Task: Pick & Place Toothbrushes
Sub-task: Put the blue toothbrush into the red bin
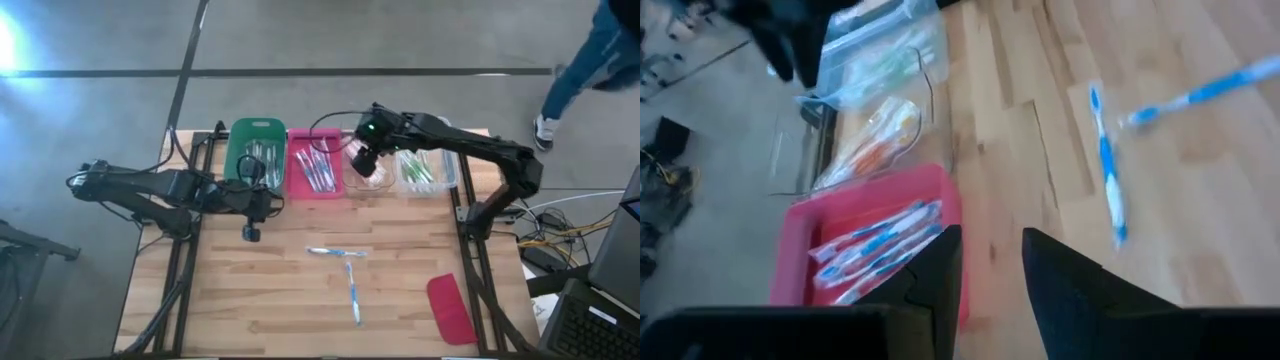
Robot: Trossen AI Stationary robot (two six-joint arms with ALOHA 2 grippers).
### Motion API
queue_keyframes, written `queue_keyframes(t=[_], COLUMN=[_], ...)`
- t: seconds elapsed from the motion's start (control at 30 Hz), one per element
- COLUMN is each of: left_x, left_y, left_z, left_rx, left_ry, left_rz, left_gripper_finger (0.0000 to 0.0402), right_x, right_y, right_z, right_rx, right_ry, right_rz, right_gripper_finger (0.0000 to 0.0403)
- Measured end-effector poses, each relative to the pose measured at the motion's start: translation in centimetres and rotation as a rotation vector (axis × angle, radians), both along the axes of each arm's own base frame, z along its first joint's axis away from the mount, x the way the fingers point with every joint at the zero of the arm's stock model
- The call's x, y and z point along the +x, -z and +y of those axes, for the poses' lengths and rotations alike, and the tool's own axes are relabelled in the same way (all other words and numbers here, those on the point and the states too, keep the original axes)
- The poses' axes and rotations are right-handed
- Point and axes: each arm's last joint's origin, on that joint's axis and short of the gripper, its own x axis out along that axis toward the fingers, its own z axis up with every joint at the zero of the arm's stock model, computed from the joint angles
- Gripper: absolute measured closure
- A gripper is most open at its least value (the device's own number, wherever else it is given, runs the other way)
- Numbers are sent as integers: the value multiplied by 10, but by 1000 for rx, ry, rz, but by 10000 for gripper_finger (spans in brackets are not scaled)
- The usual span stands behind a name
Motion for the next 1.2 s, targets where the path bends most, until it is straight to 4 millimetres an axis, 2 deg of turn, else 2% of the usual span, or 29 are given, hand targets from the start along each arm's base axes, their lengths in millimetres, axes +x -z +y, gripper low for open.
queue_keyframes(t=[0.2,0.37,0.5,0.7,0.87,1.03,1.2], left_x=[30,62,88,122,136,141,152], left_y=[15,44,62,83,90,84,77], left_z=[-6,-11,-16,-22,-25,-26,-36], left_rx=[-64,-42,-41,-49,35,183,432], left_ry=[-40,-26,-22,-13,46,174,415], left_rz=[1,94,77,52,141,271,282], left_gripper_finger=[289,288,271,223,214,217,218], right_x=[-31,-67,-97,-132,-152,-162,-160], right_y=[-25,-43,-49,-43,-31,-18,-11], right_z=[37,62,77,90,95,98,98], right_rx=[-9,-49,-75,-61,-46,-34,-30], right_ry=[-30,-14,12,39,62,74,69], right_rz=[-89,-178,-248,-315,-336,-331,-341], right_gripper_finger=[260,283,299,323,339,349,349])
